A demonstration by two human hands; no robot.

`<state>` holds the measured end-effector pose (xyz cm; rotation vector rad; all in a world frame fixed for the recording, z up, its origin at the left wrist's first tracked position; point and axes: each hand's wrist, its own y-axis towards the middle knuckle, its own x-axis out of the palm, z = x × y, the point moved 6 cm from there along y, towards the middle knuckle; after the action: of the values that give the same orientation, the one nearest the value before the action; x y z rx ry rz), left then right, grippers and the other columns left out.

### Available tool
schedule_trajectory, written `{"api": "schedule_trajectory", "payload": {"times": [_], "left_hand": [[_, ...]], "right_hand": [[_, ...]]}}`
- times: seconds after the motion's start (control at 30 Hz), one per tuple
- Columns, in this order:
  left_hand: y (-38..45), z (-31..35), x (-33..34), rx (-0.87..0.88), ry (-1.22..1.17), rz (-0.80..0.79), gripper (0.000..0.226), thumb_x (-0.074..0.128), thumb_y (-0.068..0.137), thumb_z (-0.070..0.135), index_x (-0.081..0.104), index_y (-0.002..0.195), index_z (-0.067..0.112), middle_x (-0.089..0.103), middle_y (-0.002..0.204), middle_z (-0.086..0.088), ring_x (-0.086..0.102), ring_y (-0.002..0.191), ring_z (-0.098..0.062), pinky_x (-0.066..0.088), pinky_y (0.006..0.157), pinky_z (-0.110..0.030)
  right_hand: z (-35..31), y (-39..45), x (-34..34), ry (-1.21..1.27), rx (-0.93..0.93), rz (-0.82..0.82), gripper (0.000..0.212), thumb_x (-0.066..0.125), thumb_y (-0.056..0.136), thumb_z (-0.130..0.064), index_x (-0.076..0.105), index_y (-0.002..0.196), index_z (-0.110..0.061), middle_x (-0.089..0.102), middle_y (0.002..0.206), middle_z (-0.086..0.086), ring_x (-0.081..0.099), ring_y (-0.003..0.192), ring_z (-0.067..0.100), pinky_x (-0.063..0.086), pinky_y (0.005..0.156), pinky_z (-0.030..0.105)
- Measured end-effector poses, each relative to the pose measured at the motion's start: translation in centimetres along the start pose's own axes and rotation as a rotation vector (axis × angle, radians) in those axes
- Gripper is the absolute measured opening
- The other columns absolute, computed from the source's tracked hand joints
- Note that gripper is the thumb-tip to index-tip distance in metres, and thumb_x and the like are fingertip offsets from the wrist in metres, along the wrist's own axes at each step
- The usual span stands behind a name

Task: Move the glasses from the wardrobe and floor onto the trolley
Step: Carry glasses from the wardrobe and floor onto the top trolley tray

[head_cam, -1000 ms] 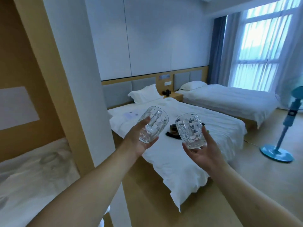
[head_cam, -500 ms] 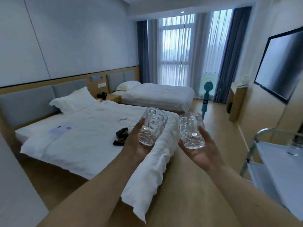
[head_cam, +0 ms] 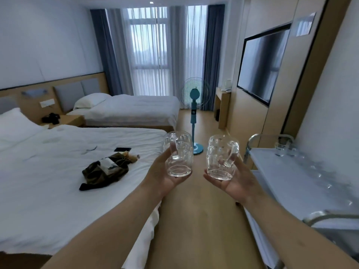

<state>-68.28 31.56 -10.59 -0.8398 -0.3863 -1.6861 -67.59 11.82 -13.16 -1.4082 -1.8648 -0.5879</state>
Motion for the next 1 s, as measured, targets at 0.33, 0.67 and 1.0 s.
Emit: {"api": "schedule_trajectory", "payload": {"times": [0.33,0.67,1.0], "left_hand": [[13.6,-1.6,4.9,-0.052,0.011,-0.066,0.034,0.072,0.082,0.032,0.076,0.107,0.009,0.069,0.111,-0.014,0.069,0.09,-0.029,0.055,0.087,-0.045],[26.1,-5.0,8.8,-0.099,0.108,-0.008,0.068,0.084,0.075,0.027,0.06,0.137,0.008,0.06,0.139,-0.02,0.061,0.117,-0.036,0.05,0.103,-0.052],[36.9,-6.0,9.4,-0.044,0.314,0.025,0.076,0.084,0.067,0.025,0.059,0.135,0.003,0.07,0.11,-0.015,0.064,0.099,-0.032,0.046,0.107,-0.056]], "right_hand": [[-8.3,5.5,-7.4,-0.027,0.004,0.065,0.072,0.07,0.089,-0.028,0.042,0.152,-0.008,0.05,0.147,0.02,0.052,0.127,0.037,0.036,0.114,0.059],[-16.6,10.9,-14.1,-0.082,-0.03,0.105,0.11,0.101,0.049,-0.028,0.051,0.144,-0.003,0.061,0.129,0.02,0.062,0.112,0.038,0.055,0.094,0.058],[-20.5,16.3,-19.9,-0.097,-0.147,0.13,0.083,0.102,0.04,-0.036,0.072,0.112,-0.011,0.066,0.11,0.012,0.063,0.098,0.029,0.056,0.089,0.046]]}}
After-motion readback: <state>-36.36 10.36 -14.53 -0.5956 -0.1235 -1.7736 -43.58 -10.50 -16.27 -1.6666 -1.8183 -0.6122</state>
